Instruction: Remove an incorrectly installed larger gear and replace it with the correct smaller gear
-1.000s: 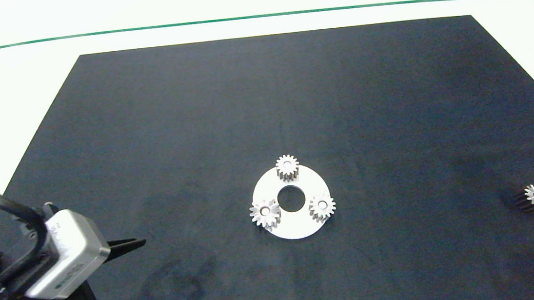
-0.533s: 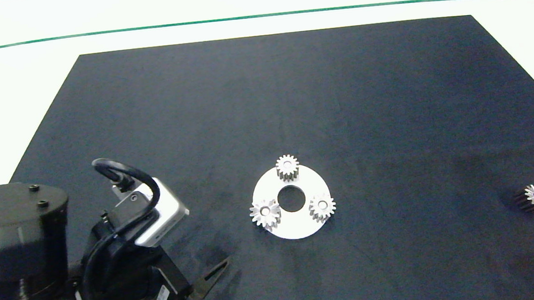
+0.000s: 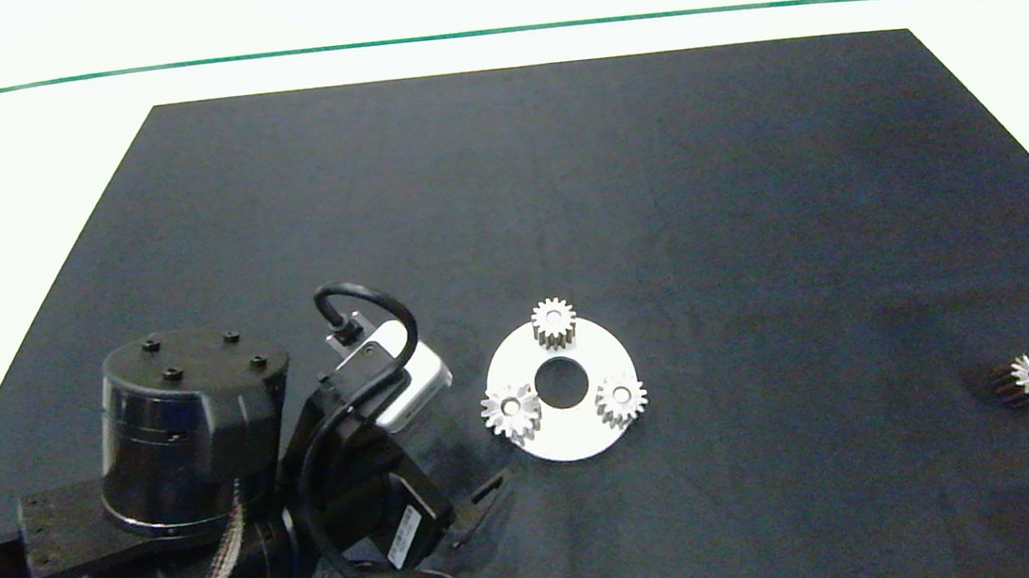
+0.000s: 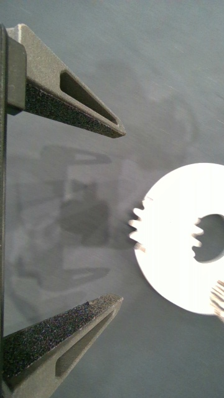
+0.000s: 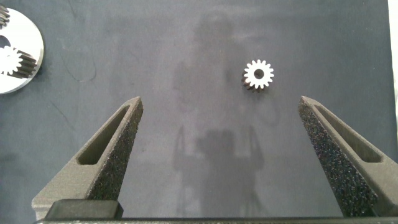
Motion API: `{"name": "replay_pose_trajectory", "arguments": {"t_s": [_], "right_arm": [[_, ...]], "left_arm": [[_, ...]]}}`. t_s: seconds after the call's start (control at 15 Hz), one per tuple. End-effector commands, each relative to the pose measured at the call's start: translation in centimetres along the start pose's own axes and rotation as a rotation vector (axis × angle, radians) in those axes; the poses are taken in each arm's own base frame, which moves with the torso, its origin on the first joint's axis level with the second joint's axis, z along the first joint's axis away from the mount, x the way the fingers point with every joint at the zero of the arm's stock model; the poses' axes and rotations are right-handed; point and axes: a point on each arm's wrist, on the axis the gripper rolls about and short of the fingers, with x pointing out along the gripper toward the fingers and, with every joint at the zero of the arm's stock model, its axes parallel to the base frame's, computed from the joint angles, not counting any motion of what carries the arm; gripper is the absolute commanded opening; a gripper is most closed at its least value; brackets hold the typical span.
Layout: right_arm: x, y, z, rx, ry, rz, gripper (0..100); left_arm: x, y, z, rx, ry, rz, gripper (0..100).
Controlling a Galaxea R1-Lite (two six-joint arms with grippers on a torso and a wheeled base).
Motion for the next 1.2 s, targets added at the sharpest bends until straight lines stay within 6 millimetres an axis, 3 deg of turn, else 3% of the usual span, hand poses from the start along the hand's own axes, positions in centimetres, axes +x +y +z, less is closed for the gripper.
{"name": "replay_pose_trajectory", "arguments": {"t_s": [0.07,0.33,0.67,1.2], "right_arm": [[0.0,0.0,0.0,0.000,0.000,0.000,100],[0.0,0.0,0.0,0.002,0.002,0.001,100],[0.0,0.0,0.0,0.005,0.002,0.001,100],[0.0,0.0,-0.1,0.006,0.002,0.006,100]], "left_arm": [[2.0,-0.9,0.8,-0.008,0.005,-0.025,100],[3.4,-1.6,0.7,-0.023,0.032,-0.019,100],[4.5,-1.6,1.8,-0.022,0.009,-0.007,100],[5.9,-2.0,1.3,-0.019,0.018,0.001,99]]}}
